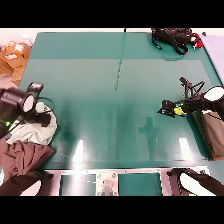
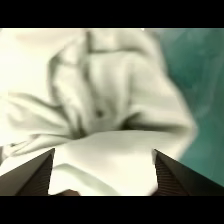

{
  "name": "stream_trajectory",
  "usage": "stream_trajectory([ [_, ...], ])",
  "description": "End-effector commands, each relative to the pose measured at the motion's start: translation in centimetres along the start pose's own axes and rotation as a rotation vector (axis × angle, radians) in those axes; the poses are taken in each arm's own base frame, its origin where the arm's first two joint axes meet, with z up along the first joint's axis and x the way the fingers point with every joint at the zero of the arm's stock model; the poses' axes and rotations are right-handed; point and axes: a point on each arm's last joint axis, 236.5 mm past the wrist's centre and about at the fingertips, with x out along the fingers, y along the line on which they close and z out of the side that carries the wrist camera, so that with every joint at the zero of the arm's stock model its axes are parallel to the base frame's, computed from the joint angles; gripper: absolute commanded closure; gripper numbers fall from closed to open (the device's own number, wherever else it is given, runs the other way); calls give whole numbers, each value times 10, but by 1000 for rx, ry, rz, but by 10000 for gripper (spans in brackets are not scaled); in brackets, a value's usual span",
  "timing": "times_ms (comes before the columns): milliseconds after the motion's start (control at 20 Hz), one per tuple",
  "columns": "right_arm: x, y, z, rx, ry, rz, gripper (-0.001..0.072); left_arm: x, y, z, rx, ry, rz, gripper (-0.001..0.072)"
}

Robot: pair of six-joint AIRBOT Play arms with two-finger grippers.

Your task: Fold the shirts.

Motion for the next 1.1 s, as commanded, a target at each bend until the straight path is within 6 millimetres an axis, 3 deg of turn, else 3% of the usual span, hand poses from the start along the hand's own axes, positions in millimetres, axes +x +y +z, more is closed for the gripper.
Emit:
stream_trajectory([
  [0,0,0,0,-1,1,0,696,56,33,-29,-96,53,40,-13],
  [150,0,0,0,-1,1,0,695,74,32,-21,-185,-11,-26,-13],
  [200,0,0,0,-1,1,0,696,74,30,-12,-201,-47,-48,94],
  [300,0,0,0,-1,1,0,696,69,19,-1,-174,-79,-103,679],
  [450,0,0,0,-1,1,0,696,39,-2,24,-105,-130,-227,684],
  [600,0,0,0,-1,1,0,695,-34,-17,75,-19,-275,-300,685],
  [650,0,0,0,-1,1,0,695,-67,-29,92,31,-343,-326,685],
  [750,0,1,1,1,-6,3,696,-150,-72,122,143,-529,-421,685],
  [850,0,2,2,4,-10,8,696,-225,-118,134,247,-714,-526,685],
  [950,0,2,6,4,-28,6,696,-286,-163,132,336,-884,-619,685],
  [1050,0,4,7,9,-32,16,696,-310,-199,124,400,-958,-682,685],
])
